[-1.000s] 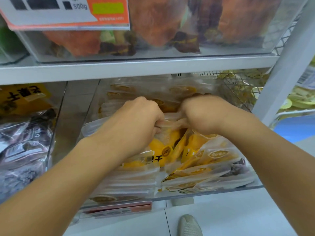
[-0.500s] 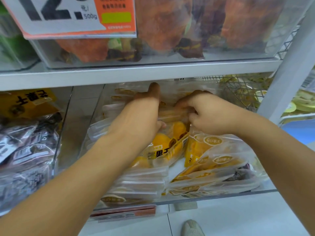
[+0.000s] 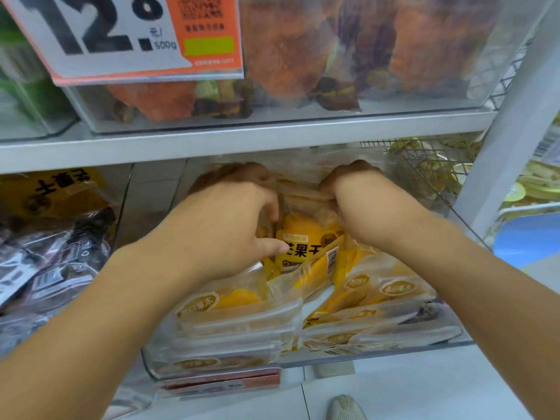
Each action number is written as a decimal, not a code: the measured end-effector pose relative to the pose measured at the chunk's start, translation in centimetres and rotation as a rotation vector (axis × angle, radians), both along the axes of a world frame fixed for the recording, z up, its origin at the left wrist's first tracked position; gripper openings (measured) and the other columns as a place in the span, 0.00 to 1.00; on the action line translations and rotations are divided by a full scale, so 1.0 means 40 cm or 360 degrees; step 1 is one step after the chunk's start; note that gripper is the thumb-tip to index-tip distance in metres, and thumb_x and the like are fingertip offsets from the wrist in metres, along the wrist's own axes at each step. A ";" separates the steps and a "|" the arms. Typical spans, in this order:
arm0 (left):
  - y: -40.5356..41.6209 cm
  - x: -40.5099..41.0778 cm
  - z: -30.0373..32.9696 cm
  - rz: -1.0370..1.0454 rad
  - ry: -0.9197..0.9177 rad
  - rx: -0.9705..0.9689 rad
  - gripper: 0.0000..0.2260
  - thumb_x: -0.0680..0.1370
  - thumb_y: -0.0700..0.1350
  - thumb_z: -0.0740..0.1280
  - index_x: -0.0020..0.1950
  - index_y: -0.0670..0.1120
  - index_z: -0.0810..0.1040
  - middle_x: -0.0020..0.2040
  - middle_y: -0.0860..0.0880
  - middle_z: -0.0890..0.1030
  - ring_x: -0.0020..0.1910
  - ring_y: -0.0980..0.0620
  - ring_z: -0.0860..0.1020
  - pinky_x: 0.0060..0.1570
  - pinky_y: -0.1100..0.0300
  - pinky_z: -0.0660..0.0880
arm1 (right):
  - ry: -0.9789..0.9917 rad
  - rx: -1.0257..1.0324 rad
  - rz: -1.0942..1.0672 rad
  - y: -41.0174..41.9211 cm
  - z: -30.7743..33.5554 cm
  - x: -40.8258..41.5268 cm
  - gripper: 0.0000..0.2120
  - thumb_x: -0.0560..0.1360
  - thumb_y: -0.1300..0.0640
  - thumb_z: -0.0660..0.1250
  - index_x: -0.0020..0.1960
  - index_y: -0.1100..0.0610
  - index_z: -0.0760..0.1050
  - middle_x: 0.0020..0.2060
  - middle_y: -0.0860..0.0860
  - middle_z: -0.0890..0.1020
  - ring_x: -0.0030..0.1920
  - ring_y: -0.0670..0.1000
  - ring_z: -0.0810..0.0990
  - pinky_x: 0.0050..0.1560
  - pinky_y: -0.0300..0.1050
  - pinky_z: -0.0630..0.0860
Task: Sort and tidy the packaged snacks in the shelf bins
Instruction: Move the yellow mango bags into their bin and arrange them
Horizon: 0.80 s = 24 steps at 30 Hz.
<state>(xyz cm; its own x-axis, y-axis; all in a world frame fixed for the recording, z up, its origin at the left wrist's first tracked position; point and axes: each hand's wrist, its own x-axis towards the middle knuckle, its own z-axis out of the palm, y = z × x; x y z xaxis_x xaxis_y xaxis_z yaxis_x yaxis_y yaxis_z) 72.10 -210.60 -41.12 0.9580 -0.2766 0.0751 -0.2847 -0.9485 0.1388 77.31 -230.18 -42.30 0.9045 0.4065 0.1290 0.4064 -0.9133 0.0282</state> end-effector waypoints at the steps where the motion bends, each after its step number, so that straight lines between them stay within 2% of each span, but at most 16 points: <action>1: -0.004 0.002 -0.006 -0.0022 0.0096 0.0018 0.20 0.71 0.68 0.69 0.57 0.60 0.78 0.54 0.60 0.78 0.55 0.53 0.77 0.54 0.52 0.77 | 0.0039 0.0001 -0.0004 0.001 -0.001 0.001 0.05 0.74 0.60 0.66 0.46 0.51 0.73 0.41 0.53 0.74 0.40 0.56 0.72 0.42 0.41 0.67; 2: -0.009 0.003 -0.011 -0.0043 0.0143 0.0054 0.20 0.73 0.68 0.66 0.60 0.60 0.78 0.58 0.59 0.79 0.57 0.52 0.78 0.55 0.51 0.77 | 0.0086 0.0041 0.0015 -0.002 -0.002 0.007 0.04 0.74 0.59 0.66 0.49 0.52 0.75 0.43 0.53 0.76 0.43 0.57 0.73 0.43 0.40 0.66; 5: -0.014 0.009 -0.020 -0.0047 0.0113 0.0106 0.22 0.75 0.68 0.64 0.63 0.58 0.77 0.63 0.58 0.78 0.59 0.51 0.77 0.56 0.50 0.77 | 0.0156 0.0158 0.0053 -0.015 0.016 0.003 0.14 0.72 0.55 0.71 0.58 0.52 0.80 0.53 0.52 0.82 0.53 0.56 0.78 0.48 0.41 0.73; 8: -0.014 0.015 -0.026 -0.0100 0.0025 0.0135 0.23 0.75 0.68 0.63 0.63 0.56 0.77 0.68 0.57 0.72 0.65 0.51 0.70 0.61 0.50 0.73 | 0.0247 0.0149 0.0003 0.005 0.013 -0.009 0.25 0.66 0.43 0.79 0.59 0.50 0.78 0.50 0.47 0.78 0.50 0.51 0.75 0.46 0.40 0.70; 10: -0.017 0.014 -0.030 -0.0144 -0.0019 0.0205 0.24 0.75 0.68 0.62 0.63 0.55 0.76 0.67 0.58 0.70 0.69 0.52 0.65 0.64 0.52 0.70 | 0.0230 0.0061 -0.0079 0.031 0.000 0.000 0.22 0.65 0.45 0.80 0.54 0.50 0.78 0.50 0.51 0.78 0.51 0.53 0.76 0.44 0.39 0.66; 12: -0.022 0.009 -0.030 -0.0096 -0.0002 0.0242 0.24 0.75 0.68 0.62 0.65 0.55 0.76 0.69 0.57 0.68 0.69 0.51 0.65 0.62 0.54 0.68 | 0.0118 0.0078 -0.0104 0.041 -0.009 0.008 0.13 0.68 0.51 0.79 0.42 0.49 0.74 0.48 0.53 0.79 0.47 0.55 0.77 0.43 0.39 0.67; 13: -0.023 0.008 -0.030 -0.0072 -0.0002 0.0249 0.25 0.76 0.68 0.61 0.66 0.56 0.75 0.70 0.56 0.67 0.69 0.50 0.66 0.61 0.54 0.68 | 0.0059 0.0118 -0.0095 0.040 -0.015 0.011 0.16 0.70 0.54 0.77 0.37 0.49 0.69 0.43 0.52 0.77 0.44 0.54 0.75 0.41 0.40 0.66; 15: -0.022 0.006 -0.033 -0.0070 -0.0028 0.0272 0.26 0.75 0.69 0.60 0.67 0.57 0.75 0.72 0.55 0.63 0.71 0.49 0.63 0.65 0.52 0.67 | 0.0024 0.0200 -0.0106 0.034 -0.030 0.014 0.22 0.72 0.56 0.74 0.33 0.48 0.60 0.36 0.47 0.69 0.41 0.54 0.73 0.39 0.40 0.65; 16: -0.020 0.005 -0.036 -0.0077 -0.0041 0.0277 0.26 0.75 0.70 0.59 0.68 0.57 0.74 0.73 0.55 0.62 0.72 0.49 0.61 0.67 0.51 0.67 | 0.0028 0.0243 -0.0098 0.032 -0.033 0.014 0.20 0.72 0.57 0.74 0.35 0.48 0.62 0.35 0.46 0.68 0.41 0.55 0.75 0.39 0.41 0.65; 18: -0.016 0.003 -0.037 -0.0077 -0.0033 0.0272 0.27 0.75 0.70 0.58 0.68 0.58 0.73 0.73 0.56 0.61 0.73 0.49 0.58 0.69 0.48 0.67 | 0.0072 0.0203 -0.0070 0.027 -0.031 0.018 0.13 0.72 0.55 0.75 0.45 0.50 0.69 0.42 0.51 0.74 0.48 0.59 0.78 0.41 0.42 0.68; 19: -0.017 0.002 -0.036 -0.0078 -0.0018 0.0268 0.27 0.75 0.70 0.58 0.68 0.58 0.73 0.73 0.56 0.62 0.73 0.49 0.58 0.69 0.47 0.67 | 0.0087 0.0172 -0.0031 0.021 -0.026 0.020 0.16 0.70 0.53 0.76 0.52 0.52 0.71 0.48 0.54 0.78 0.51 0.60 0.79 0.43 0.44 0.71; 21: -0.018 0.004 -0.036 -0.0084 -0.0014 0.0237 0.26 0.75 0.69 0.59 0.67 0.58 0.75 0.72 0.55 0.63 0.71 0.48 0.63 0.65 0.45 0.71 | 0.0099 0.0145 -0.0001 0.006 -0.005 0.009 0.27 0.67 0.48 0.78 0.61 0.51 0.72 0.55 0.55 0.79 0.55 0.58 0.78 0.50 0.47 0.76; 23: -0.015 0.000 -0.030 -0.0123 -0.0034 0.0119 0.24 0.74 0.69 0.61 0.65 0.57 0.77 0.72 0.54 0.65 0.68 0.47 0.69 0.62 0.45 0.73 | -0.0044 0.0176 0.0098 -0.005 0.024 -0.022 0.30 0.65 0.47 0.80 0.63 0.50 0.73 0.56 0.52 0.79 0.56 0.55 0.77 0.54 0.49 0.77; 24: -0.012 -0.003 -0.026 -0.0174 -0.0059 0.0039 0.24 0.73 0.69 0.62 0.62 0.57 0.79 0.71 0.53 0.67 0.65 0.47 0.71 0.61 0.46 0.74 | -0.0136 0.0203 0.0161 -0.005 0.036 -0.043 0.26 0.65 0.47 0.80 0.59 0.48 0.76 0.53 0.49 0.79 0.54 0.54 0.77 0.52 0.48 0.76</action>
